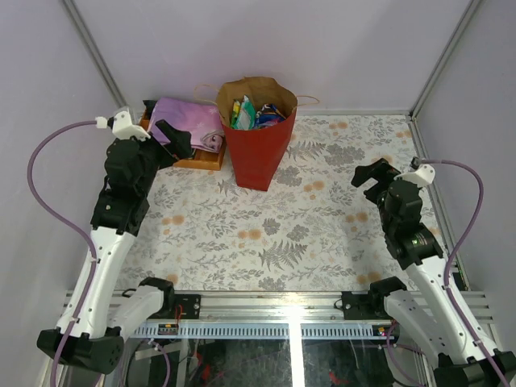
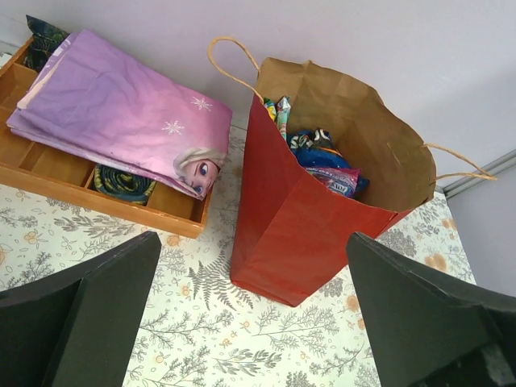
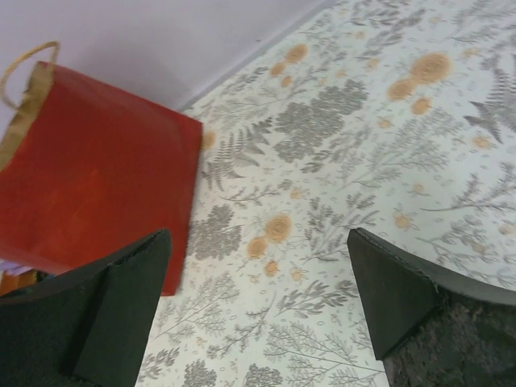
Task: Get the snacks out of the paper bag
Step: Adjust the paper bag at the center of the board.
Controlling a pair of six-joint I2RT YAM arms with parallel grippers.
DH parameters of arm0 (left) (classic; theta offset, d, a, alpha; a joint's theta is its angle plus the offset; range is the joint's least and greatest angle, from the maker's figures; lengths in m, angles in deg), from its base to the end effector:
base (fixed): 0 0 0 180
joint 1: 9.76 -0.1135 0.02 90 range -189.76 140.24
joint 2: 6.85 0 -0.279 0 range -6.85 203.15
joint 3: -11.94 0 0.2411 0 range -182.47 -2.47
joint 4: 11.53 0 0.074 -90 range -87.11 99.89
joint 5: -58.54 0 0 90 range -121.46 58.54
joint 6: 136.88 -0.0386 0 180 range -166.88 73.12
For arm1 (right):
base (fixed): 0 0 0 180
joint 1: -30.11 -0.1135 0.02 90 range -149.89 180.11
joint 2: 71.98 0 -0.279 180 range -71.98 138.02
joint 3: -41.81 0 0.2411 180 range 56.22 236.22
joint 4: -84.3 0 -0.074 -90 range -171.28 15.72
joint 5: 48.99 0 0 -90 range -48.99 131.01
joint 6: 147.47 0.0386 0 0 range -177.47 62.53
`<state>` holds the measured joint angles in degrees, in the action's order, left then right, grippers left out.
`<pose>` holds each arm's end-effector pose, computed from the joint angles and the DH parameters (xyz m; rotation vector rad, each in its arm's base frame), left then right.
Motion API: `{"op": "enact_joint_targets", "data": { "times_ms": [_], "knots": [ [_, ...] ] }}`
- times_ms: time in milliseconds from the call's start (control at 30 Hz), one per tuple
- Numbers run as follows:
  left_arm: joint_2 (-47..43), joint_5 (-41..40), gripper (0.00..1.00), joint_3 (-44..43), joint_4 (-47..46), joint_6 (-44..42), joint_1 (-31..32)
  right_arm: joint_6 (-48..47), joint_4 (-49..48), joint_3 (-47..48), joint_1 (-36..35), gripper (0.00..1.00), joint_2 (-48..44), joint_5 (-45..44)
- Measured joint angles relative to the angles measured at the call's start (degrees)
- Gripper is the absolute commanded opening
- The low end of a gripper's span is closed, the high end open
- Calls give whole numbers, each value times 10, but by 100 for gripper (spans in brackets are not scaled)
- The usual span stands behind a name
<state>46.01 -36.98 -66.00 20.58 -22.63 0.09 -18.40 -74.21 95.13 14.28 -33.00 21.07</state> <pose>0.1795 -0.0274 0.4243 -0.2857 1.6820 -0.3634 0.1442 0.0272 0.3350 0.5957 1.5985 0.4227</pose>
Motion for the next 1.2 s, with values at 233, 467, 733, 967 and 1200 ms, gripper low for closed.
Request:
{"op": "enact_joint_targets", "data": {
  "times_ms": [233, 467, 733, 967, 1200],
  "knots": [
    [31, 32, 100, -31, 18, 0, -2, 8, 20, -17, 2, 99, -9, -34],
    [116, 82, 100, -94, 38, 0, -2, -10, -11, -73, 3, 99, -43, -5],
    [314, 28, 100, -214, 83, 30, 16, -13, -17, -56, 3, 99, 0, 28],
    [544, -51, 91, -415, 116, 28, 54, -8, -18, -41, 3, 99, -3, 48],
    [665, -83, 54, -510, 156, 17, 70, -8, -17, -33, 3, 99, -22, 46]
  ]
}}
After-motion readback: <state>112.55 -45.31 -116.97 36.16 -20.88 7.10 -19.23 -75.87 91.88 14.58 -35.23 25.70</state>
